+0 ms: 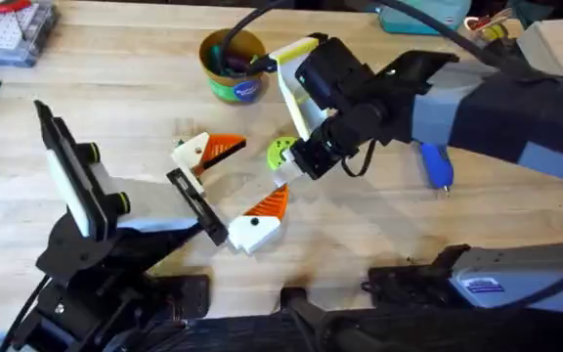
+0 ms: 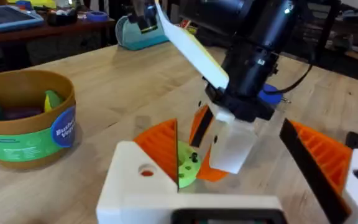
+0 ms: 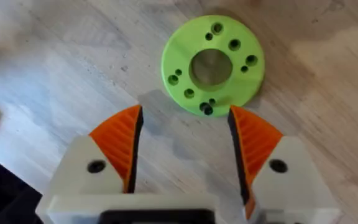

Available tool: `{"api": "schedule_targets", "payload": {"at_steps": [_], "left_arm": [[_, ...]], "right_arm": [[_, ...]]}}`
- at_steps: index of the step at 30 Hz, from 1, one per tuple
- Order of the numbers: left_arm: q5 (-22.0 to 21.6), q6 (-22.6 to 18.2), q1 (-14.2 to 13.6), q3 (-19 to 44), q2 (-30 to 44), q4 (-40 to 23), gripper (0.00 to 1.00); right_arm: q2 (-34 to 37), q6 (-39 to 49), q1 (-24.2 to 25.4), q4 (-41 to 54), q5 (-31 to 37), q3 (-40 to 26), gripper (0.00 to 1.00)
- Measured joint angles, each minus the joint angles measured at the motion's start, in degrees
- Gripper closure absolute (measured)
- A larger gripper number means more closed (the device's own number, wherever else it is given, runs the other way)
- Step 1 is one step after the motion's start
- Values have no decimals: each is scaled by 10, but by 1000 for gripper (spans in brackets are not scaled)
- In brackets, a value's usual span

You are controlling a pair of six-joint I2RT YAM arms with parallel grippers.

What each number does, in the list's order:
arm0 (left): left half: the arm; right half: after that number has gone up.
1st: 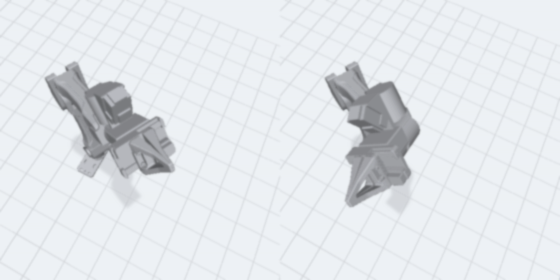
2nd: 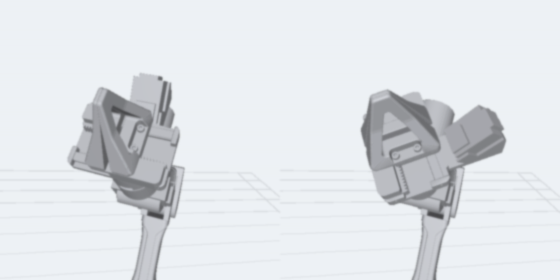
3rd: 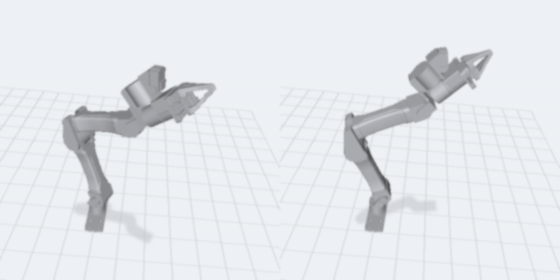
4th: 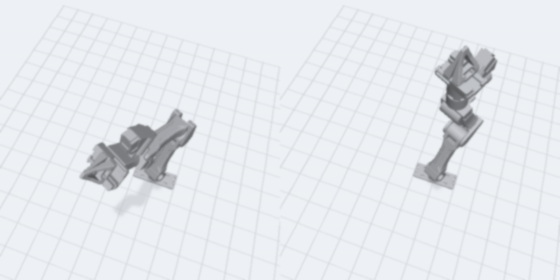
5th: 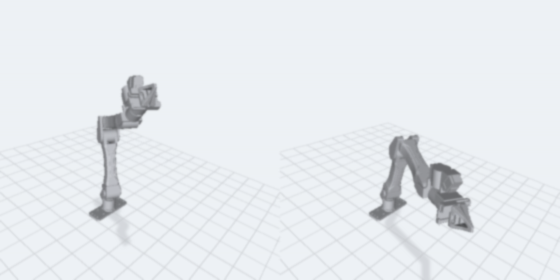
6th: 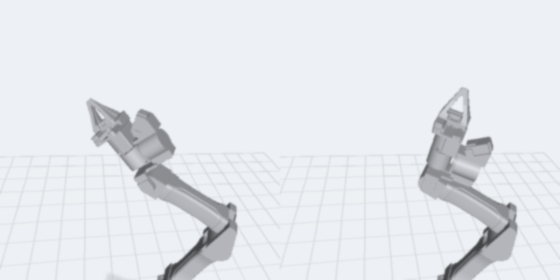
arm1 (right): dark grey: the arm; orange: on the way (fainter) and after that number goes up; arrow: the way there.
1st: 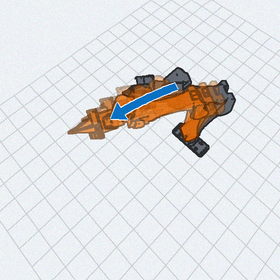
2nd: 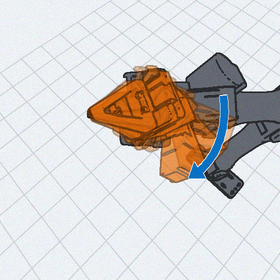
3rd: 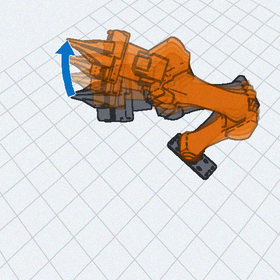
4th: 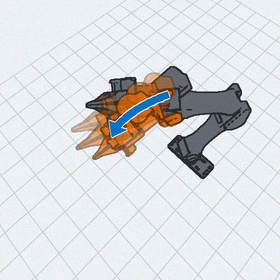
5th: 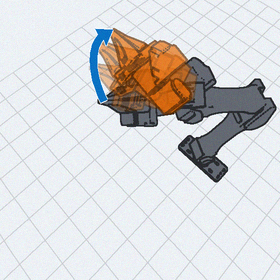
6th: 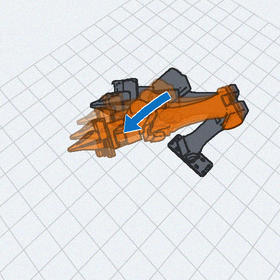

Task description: Pick up the gripper from the table and insert it into the empty holder that is missing its gripper. Then pick up a screw, insert it into the mounting hole, and use the screwdriver to tighten it. Finally, clean up the table by picking up the vegetable and placing it into the bucket.

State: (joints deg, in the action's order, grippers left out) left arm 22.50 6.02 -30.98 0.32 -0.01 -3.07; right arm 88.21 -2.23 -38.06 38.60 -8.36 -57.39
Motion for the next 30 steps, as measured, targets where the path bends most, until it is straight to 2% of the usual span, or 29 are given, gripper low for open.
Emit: {"api": "schedule_targets", "payload": {"at_steps": [5, 6, 10, 14, 18, 22, 23, 25, 26, 30], "left_arm": [[0, 0, 0, 0, 0, 0, 8], [0, 0, 0, 0, 0, 0, 7], [0, 0, 0, 0, 0, 0, 8], [0, 0, 0, 0, 0, 0, 7], [0, 0, 0, 0, 0, 0, 8], [0, 0, 0, 0, 0, 0, 8], [0, 0, 0, 0, 0, 0, 8], [0, 0, 0, 0, 0, 0, 8], [0, 0, 0, 0, 0, 0, 8], [0, 0, 0, 0, 0, 0, 7]], "right_arm": [[11, -2, 0, -5, 0, 0, 261], [12, -2, 0, -8, 0, 0, 291], [20, -4, 1, -13, 0, 0, 511], [25, -5, 2, -13, 3, -1, 648], [28, -5, 3, -13, 5, -3, 696], [30, -5, 3, -12, 14, -4, 795], [30, -5, 3, -11, 19, -4, 831], [30, -5, 3, -9, 32, -4, 965], [31, -6, 3, -8, 38, -4, 989], [30, -6, 2, -7, 47, -4, 997]]}}
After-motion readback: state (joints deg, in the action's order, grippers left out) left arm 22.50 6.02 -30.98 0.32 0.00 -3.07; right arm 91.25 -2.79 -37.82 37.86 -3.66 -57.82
